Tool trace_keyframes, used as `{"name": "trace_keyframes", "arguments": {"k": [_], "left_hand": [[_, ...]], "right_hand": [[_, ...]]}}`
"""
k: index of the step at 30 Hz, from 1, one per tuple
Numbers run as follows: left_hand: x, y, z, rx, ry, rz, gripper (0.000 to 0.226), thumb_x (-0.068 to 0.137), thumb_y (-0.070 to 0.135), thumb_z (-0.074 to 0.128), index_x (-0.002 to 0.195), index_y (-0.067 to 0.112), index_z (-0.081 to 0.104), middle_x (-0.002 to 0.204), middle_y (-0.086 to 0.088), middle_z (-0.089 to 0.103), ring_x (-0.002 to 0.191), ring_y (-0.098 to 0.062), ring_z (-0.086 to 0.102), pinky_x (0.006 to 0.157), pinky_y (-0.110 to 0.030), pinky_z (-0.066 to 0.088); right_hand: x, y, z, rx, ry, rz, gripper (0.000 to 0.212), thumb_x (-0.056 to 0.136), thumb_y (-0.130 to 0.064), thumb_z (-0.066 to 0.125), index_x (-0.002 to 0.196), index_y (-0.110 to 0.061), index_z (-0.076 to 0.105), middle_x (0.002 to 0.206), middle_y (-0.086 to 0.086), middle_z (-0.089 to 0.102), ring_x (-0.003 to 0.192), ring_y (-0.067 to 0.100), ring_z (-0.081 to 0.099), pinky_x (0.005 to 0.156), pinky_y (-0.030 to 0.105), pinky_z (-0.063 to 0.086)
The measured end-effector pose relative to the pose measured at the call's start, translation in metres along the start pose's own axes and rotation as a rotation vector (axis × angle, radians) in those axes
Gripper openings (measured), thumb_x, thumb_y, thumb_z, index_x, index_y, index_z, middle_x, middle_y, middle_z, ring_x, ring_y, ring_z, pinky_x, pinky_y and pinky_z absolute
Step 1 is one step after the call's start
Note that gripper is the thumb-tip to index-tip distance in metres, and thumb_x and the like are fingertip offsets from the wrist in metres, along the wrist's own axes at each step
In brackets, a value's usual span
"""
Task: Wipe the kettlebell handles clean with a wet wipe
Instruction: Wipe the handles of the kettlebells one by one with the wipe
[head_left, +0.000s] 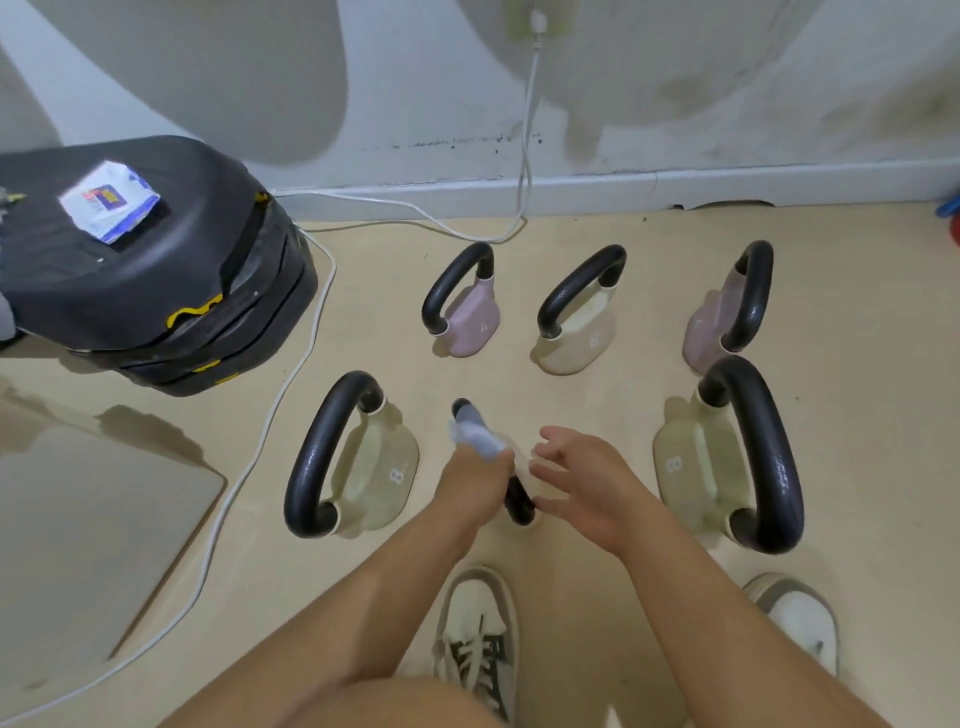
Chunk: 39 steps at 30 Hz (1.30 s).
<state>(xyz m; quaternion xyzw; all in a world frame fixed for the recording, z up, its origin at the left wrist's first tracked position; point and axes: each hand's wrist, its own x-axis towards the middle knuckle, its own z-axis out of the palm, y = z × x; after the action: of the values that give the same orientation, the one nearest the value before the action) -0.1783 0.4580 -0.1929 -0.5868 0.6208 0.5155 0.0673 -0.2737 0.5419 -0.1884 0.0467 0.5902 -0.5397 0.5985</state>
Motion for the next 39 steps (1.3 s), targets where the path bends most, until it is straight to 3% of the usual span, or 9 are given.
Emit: {"name": "trace_keyframes", "arguments": {"k": [3, 8, 12, 18, 21, 24, 30, 35, 39], "left_hand": [[0.006, -0.006, -0.019, -0.056, -0.106, 0.014, 0.036, 0.091, 0.033, 0.055, 0.119, 0.012, 0.056, 0.103, -0.002, 0.061, 0.088, -0.012, 0.056, 0.071, -0.027, 0.046], [0.036, 0.011, -0.022, -0.351, -0.021, -0.087, 0.043, 0.087, 0.041, 0.062, 0.111, 0.005, 0.057, 0.097, -0.009, 0.066, 0.092, -0.025, 0.066, 0.086, -0.043, 0.056], [0.047, 0.028, -0.004, -0.546, -0.009, -0.152, 0.016, 0.095, 0.012, 0.048, 0.08, 0.008, 0.045, 0.067, -0.009, 0.05, 0.055, -0.021, 0.048, 0.047, -0.026, 0.042], [0.07, 0.033, -0.022, -0.263, -0.124, -0.009, 0.008, 0.089, 0.003, 0.05, 0.083, 0.005, 0.046, 0.062, -0.007, 0.048, 0.042, -0.014, 0.049, 0.039, -0.017, 0.04], [0.08, 0.023, -0.038, 0.173, -0.089, 0.174, 0.023, 0.087, 0.01, 0.056, 0.064, 0.01, 0.05, 0.052, 0.0, 0.052, 0.037, -0.005, 0.047, 0.035, -0.011, 0.034], [0.075, 0.017, -0.037, 0.317, -0.131, 0.288, 0.032, 0.087, 0.019, 0.059, 0.057, 0.015, 0.049, 0.049, 0.003, 0.052, 0.047, -0.01, 0.051, 0.05, -0.021, 0.039], [0.06, -0.044, -0.032, 0.218, 0.219, 0.366, 0.029, 0.087, 0.038, 0.06, 0.068, 0.018, 0.05, 0.052, 0.006, 0.048, 0.048, -0.016, 0.048, 0.049, -0.035, 0.043], [0.057, -0.09, -0.015, 0.014, 0.51, 0.663, 0.022, 0.081, 0.03, 0.054, 0.066, 0.016, 0.049, 0.053, 0.005, 0.041, 0.052, -0.019, 0.04, 0.047, -0.015, 0.03], [0.072, -0.101, -0.02, -0.205, 0.45, 0.576, 0.017, 0.079, 0.023, 0.058, 0.065, 0.022, 0.048, 0.057, -0.003, 0.044, 0.054, -0.017, 0.041, 0.051, -0.025, 0.035]], "right_hand": [[0.012, -0.012, 0.004, -0.019, -0.028, -0.037, 0.035, 0.091, -0.007, 0.049, 0.125, -0.005, 0.054, 0.14, 0.02, 0.044, 0.123, 0.026, 0.051, 0.098, 0.05, 0.048], [0.034, -0.011, 0.013, -0.144, -0.048, -0.048, 0.036, 0.096, -0.004, 0.044, 0.131, -0.011, 0.049, 0.12, 0.015, 0.06, 0.106, 0.022, 0.063, 0.083, 0.033, 0.055], [0.043, -0.008, 0.012, -0.169, 0.004, -0.093, 0.041, 0.092, 0.007, 0.039, 0.13, -0.007, 0.05, 0.101, 0.01, 0.062, 0.09, 0.021, 0.065, 0.077, 0.032, 0.058], [0.059, -0.028, 0.012, -0.448, 0.095, -0.227, 0.043, 0.091, 0.002, 0.041, 0.125, -0.019, 0.057, 0.092, 0.002, 0.056, 0.074, 0.013, 0.059, 0.057, 0.022, 0.05], [0.078, -0.036, 0.019, -0.704, 0.038, -0.37, 0.058, 0.088, 0.007, 0.04, 0.134, -0.025, 0.05, 0.117, 0.0, 0.053, 0.096, 0.013, 0.055, 0.073, 0.021, 0.048], [0.091, -0.037, 0.034, -0.919, -0.13, -0.398, 0.06, 0.087, 0.007, 0.045, 0.138, -0.024, 0.047, 0.123, 0.0, 0.052, 0.11, 0.018, 0.054, 0.087, 0.027, 0.047], [0.098, -0.031, 0.031, -1.11, -0.239, -0.475, 0.064, 0.077, 0.015, 0.044, 0.131, -0.018, 0.054, 0.123, -0.003, 0.053, 0.11, 0.012, 0.05, 0.08, -0.004, 0.034], [0.1, -0.027, 0.03, -1.285, -0.134, -0.642, 0.025, 0.077, -0.005, 0.064, 0.099, -0.017, 0.066, 0.091, -0.005, 0.062, 0.086, 0.017, 0.056, 0.075, 0.02, 0.042], [0.094, -0.025, 0.024, -1.425, -0.028, -0.613, 0.023, 0.073, -0.032, 0.076, 0.072, -0.026, 0.054, 0.07, -0.01, 0.049, 0.067, 0.012, 0.049, 0.064, 0.029, 0.04]]}}
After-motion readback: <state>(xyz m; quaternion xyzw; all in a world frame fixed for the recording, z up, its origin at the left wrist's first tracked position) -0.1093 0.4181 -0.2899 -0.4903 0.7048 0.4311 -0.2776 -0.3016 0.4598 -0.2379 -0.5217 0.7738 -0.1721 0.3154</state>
